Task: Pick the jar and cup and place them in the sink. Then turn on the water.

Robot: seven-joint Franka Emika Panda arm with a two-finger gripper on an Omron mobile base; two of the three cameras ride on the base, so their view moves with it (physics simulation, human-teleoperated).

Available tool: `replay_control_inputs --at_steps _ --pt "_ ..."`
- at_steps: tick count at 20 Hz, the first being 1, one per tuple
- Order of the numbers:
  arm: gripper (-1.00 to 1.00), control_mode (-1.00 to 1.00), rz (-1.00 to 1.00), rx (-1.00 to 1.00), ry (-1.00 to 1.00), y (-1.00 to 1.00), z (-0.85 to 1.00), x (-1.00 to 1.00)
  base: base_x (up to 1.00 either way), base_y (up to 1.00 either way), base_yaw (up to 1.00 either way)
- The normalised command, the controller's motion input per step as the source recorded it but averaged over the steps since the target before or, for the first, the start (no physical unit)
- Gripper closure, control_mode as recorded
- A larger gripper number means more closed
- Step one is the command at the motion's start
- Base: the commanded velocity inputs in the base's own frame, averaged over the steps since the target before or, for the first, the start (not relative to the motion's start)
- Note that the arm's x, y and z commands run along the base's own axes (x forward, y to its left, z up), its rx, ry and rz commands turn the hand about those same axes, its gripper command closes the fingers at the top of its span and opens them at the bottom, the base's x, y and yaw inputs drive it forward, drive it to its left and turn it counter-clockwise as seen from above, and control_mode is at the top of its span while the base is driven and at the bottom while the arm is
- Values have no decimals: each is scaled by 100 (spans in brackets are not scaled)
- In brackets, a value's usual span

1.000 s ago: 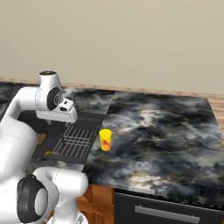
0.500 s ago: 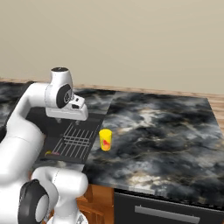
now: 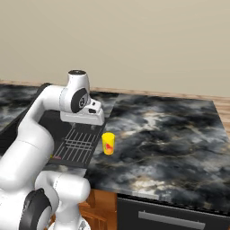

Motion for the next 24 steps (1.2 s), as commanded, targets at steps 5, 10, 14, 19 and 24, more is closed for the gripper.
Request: replay_control_inputs --at_steps 5,10,14,19,24 --pt "-100 -100 0 0 0 -55 0 0 0 0 0" --pt "-100 -100 0 0 0 -50 0 0 0 0 0" --pt "-100 -100 0 0 0 -46 0 0 0 0 0" --pt "-100 -100 0 0 0 -24 0 5 0 0 0" --pt "-100 -100 0 0 0 -18 0 11 0 0 0"
